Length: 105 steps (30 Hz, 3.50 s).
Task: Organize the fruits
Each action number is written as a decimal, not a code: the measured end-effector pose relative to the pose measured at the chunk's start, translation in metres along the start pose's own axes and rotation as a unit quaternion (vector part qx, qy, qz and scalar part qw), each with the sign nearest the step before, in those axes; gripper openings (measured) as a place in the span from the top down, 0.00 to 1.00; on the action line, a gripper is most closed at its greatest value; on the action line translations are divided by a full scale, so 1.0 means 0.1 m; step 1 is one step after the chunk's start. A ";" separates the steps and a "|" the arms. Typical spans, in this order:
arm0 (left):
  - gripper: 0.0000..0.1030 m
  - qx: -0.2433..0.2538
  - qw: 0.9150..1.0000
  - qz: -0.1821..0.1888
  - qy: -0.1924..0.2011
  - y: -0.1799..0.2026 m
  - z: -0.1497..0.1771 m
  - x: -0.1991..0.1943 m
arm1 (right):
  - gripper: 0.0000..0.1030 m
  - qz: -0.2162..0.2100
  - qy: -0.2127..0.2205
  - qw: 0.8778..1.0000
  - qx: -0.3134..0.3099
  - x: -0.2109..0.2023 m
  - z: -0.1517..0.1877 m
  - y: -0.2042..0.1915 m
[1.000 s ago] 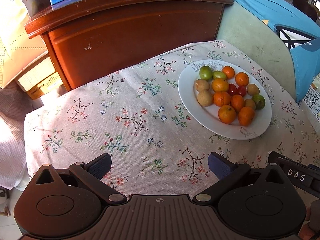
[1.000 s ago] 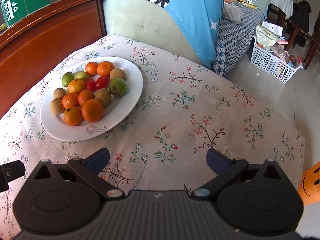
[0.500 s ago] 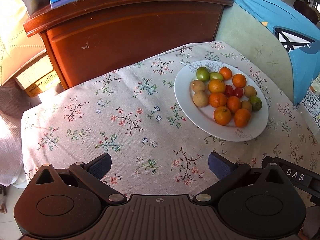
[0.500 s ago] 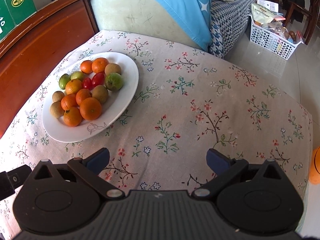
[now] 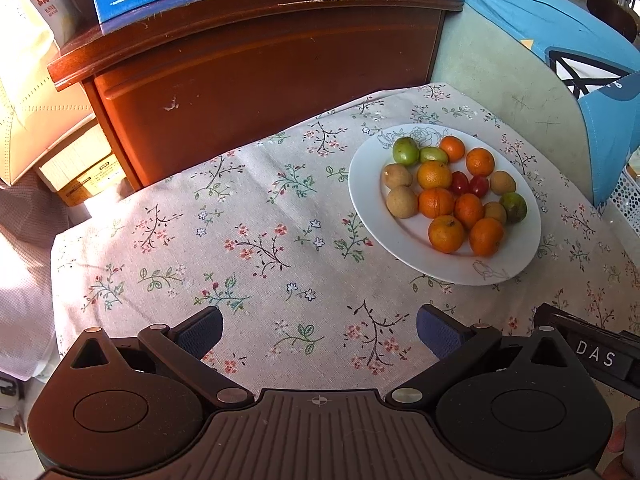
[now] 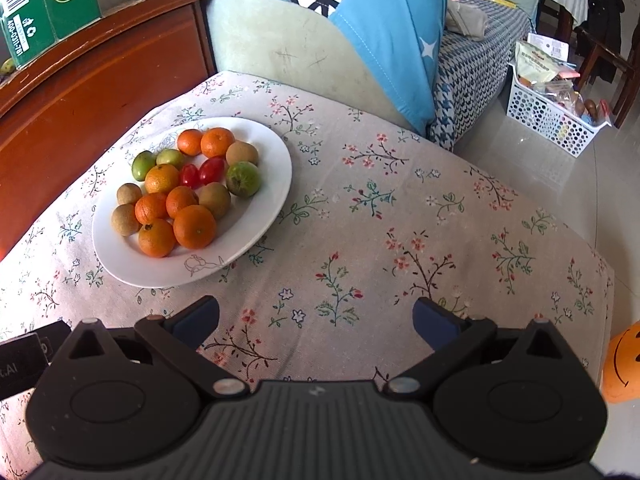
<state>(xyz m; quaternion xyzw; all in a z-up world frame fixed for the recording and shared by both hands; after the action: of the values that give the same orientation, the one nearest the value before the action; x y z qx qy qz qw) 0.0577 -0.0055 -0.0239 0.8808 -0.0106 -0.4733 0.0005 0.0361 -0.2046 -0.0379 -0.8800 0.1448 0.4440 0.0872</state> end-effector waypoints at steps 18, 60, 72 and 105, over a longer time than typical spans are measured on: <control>0.00 0.069 0.997 0.012 0.015 0.12 -0.27 0.04 | 0.01 -0.043 0.062 0.996 -0.054 -0.11 -0.40 -0.17; 0.00 0.040 0.999 0.002 0.013 -0.41 0.26 0.03 | 0.01 -0.020 0.109 0.993 -0.046 0.02 0.68 -0.06; 0.00 0.010 0.999 -0.006 -0.034 -0.47 0.58 0.17 | 0.01 -0.030 0.126 0.990 -0.057 -0.01 0.75 -0.09; 0.00 -0.020 1.000 -0.013 -0.008 -0.66 0.63 0.18 | 0.01 -0.030 0.127 0.990 -0.058 -0.01 0.76 -0.09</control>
<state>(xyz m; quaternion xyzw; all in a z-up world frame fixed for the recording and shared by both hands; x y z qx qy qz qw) 0.0167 0.0612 -0.0748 0.8771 0.0106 -0.4801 0.0116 -0.0189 -0.1742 -0.0821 -0.9366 0.1023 0.3338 0.0305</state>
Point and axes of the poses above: each gripper's, at about its wrist camera, not at the fingertips, and x roughly the way its jaws point, y to its right, z to its underside, the point moved 9 cm from there along x, roughly the way its jaws point, and after that the axes turned 1 degree about x, right-handed, at the moved point
